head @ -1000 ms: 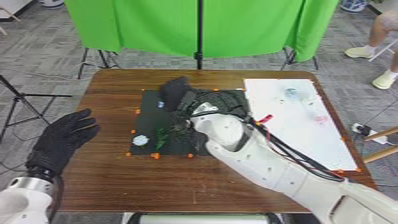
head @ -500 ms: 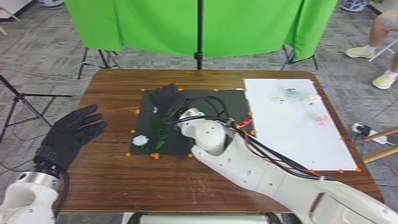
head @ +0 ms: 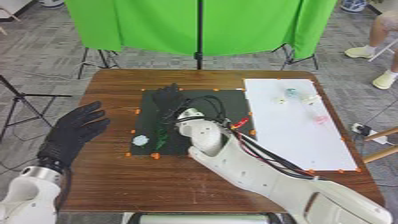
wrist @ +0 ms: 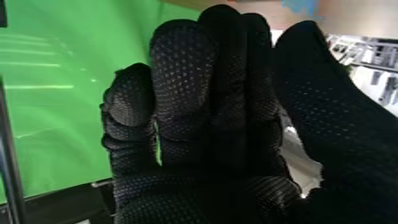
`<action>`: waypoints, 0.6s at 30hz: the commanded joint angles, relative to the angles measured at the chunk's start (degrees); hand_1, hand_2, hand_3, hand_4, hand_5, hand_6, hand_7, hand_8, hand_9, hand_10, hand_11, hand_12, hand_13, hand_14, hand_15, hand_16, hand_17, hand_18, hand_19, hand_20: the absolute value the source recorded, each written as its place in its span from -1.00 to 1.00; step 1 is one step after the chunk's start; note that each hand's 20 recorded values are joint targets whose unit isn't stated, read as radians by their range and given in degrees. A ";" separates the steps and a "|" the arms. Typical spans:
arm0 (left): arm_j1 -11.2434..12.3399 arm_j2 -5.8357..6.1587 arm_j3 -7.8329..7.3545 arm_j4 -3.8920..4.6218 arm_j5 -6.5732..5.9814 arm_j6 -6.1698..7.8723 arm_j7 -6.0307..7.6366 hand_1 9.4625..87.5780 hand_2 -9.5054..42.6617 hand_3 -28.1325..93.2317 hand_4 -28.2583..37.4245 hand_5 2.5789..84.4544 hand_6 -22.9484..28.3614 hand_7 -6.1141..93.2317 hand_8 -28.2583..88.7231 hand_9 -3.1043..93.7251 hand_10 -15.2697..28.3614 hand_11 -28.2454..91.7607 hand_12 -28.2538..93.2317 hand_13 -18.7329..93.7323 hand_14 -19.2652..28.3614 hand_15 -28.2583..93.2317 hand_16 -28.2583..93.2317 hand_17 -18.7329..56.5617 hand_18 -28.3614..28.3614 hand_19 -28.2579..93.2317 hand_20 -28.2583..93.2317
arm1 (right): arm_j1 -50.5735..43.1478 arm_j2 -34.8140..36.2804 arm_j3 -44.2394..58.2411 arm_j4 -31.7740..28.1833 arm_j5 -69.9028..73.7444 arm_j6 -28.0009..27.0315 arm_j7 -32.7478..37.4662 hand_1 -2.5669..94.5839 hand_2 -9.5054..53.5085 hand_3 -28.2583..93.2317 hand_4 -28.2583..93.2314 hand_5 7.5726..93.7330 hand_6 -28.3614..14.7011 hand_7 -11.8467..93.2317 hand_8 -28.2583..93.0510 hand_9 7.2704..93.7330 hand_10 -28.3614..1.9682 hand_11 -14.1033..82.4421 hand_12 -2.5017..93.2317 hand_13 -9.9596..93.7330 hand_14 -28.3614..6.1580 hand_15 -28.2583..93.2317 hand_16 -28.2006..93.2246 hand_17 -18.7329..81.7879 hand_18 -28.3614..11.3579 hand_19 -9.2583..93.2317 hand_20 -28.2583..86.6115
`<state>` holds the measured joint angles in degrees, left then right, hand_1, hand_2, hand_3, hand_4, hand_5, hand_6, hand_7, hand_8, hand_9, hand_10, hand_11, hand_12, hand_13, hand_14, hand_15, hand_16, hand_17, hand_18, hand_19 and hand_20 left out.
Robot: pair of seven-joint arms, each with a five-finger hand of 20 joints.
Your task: Arrange flowers
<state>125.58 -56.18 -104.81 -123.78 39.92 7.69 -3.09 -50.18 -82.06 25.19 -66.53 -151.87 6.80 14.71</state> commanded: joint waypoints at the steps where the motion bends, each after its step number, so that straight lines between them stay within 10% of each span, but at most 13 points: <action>1: 0.00 0.15 0.25 0.38 0.05 -0.60 -0.28 -0.41 -0.50 0.63 -0.97 -0.17 0.05 -0.40 -0.70 -0.22 0.30 -0.09 -0.32 -0.14 0.48 0.15 -0.61 -0.63 0.80 0.49 -0.58 | 0.71 -0.36 -0.53 -0.07 -0.06 -0.03 2.48 -0.01 -1.00 0.82 -1.00 0.34 0.30 0.27 -0.75 0.77 0.63 -0.25 0.04 0.72 0.48 0.36 -0.05 0.12 -0.41 0.80 0.21; 8: 4.26 -1.90 -1.60 -1.10 -0.28 0.63 2.37 -0.41 -0.50 0.63 -0.98 -0.16 0.06 -0.38 -0.71 -0.21 0.33 -0.05 -0.32 -0.14 0.49 0.18 -0.61 -0.63 0.80 0.48 -0.58 | 1.89 2.33 2.23 -7.16 5.54 1.80 2.28 -0.13 -1.00 0.84 -0.98 0.33 0.27 0.26 -0.73 0.71 0.54 -0.13 -0.05 0.72 0.47 0.39 -0.08 0.11 -0.44 0.80 0.23; 18: 6.98 -4.64 -3.24 -1.74 -0.25 0.59 2.11 -0.41 -0.50 0.63 -0.99 -0.14 0.07 -0.28 -0.75 -0.20 0.37 0.05 -0.35 -0.14 0.53 0.26 -0.64 -0.63 0.80 0.48 -0.57 | -6.28 19.84 15.41 -24.05 13.28 -2.52 4.44 -0.34 -0.95 0.95 -0.97 0.07 0.31 0.03 -0.92 0.20 0.20 0.19 -0.38 0.40 0.31 0.52 -0.16 -0.05 -0.42 0.73 0.23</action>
<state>130.17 -58.92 -107.51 -125.28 39.88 7.62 -0.83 -52.25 -75.93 32.95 -84.46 -141.54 5.05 16.21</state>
